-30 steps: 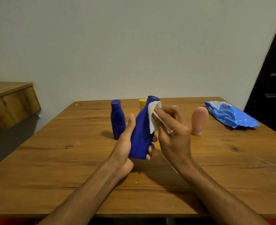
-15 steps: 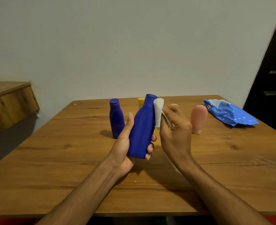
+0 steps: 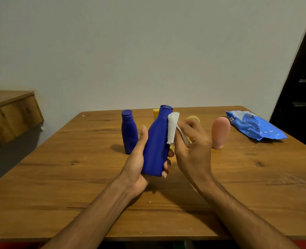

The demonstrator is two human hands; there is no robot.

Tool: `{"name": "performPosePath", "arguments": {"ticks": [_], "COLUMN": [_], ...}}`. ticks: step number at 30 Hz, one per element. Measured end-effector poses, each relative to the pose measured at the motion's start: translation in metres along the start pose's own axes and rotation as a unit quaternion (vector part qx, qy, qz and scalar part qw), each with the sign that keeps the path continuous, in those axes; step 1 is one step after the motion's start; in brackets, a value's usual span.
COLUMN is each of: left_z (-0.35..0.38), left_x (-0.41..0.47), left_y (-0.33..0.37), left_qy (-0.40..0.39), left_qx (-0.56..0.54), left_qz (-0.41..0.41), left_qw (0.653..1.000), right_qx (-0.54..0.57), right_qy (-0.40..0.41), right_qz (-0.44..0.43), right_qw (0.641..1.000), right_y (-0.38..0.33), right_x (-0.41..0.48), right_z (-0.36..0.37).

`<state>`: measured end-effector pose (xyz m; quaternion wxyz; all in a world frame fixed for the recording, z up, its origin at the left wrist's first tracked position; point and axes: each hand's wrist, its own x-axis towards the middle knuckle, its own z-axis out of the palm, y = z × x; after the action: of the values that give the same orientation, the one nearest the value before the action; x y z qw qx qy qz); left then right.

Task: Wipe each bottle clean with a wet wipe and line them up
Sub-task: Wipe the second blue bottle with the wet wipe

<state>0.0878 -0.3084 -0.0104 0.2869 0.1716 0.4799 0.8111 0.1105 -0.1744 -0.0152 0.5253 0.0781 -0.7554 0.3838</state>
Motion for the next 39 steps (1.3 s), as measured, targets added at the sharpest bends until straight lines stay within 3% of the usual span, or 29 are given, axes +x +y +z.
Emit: {"name": "performPosePath", "arguments": {"ticks": [6, 11, 19, 27, 39], "left_z": [-0.002, 0.003, 0.0, 0.001, -0.005], "left_x": [0.002, -0.002, -0.002, -0.001, 0.007], "left_y": [-0.003, 0.001, 0.003, 0.001, -0.003], "left_qy": [0.053, 0.012, 0.001, -0.007, 0.044], "left_qx": [-0.004, -0.007, -0.035, -0.018, -0.055], "left_qz": [0.026, -0.018, -0.023, -0.041, 0.015], "left_qw": [0.998, 1.0, 0.999, 0.999, 0.997], "right_qx": [-0.071, -0.012, 0.072, 0.077, 0.046], "right_qy": [-0.059, -0.004, -0.048, -0.005, -0.068], "right_qz": [-0.122, -0.041, 0.076, 0.092, 0.061], "right_qw": [0.988, 0.999, 0.993, 0.993, 0.995], "right_y": [-0.002, 0.002, 0.001, 0.002, 0.001], "right_x": [-0.006, 0.0, 0.002, 0.003, 0.0], "right_z": [0.0, -0.001, -0.001, -0.003, 0.0]}}
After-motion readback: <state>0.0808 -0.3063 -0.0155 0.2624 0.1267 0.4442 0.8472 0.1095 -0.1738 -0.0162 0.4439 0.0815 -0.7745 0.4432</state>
